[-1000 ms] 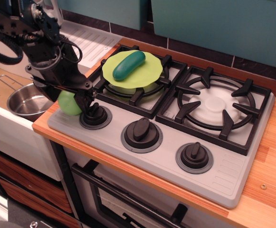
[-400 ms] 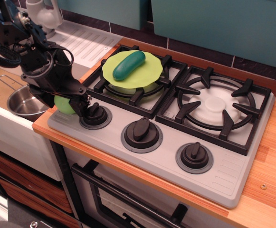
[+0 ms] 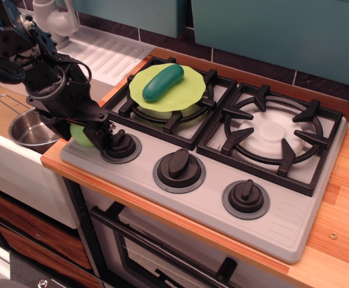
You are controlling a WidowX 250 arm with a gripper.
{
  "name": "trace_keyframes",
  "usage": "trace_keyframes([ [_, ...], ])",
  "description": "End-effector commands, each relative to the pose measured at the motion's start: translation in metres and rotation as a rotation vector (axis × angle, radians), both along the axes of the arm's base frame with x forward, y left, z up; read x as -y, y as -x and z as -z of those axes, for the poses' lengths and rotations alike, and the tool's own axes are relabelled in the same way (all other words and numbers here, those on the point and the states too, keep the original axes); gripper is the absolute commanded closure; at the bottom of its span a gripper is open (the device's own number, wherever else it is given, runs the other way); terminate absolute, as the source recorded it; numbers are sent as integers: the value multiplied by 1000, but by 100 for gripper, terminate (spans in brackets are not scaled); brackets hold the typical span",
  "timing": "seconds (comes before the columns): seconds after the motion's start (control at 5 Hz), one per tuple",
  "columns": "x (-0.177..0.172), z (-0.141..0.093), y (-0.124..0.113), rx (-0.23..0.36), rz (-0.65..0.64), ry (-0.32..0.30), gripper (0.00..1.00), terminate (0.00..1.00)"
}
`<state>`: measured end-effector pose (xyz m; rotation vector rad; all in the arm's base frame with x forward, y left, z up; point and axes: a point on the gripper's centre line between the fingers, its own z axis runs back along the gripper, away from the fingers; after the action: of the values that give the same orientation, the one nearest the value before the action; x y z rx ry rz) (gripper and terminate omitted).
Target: Put cucumber on plate and pear in pot or pan in sink
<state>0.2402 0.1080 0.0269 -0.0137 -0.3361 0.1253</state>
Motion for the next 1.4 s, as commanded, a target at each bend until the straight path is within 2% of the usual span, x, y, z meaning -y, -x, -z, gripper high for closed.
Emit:
trace_keyframes([
  [0.0, -6, -32, -1, 9, 33, -31, 100, 0],
  [0.2, -18, -46, 3, 28, 84, -46, 100, 0],
  [0.4, -40, -54, -3, 79, 149, -56, 100, 0],
  [0.6, -62, -57, -11, 95, 193, -74, 100, 0],
  [0.8, -80, -57, -17, 111, 233, -84, 100, 0],
  [1.2, -106, -40, -26, 123, 260, -89, 100, 0],
])
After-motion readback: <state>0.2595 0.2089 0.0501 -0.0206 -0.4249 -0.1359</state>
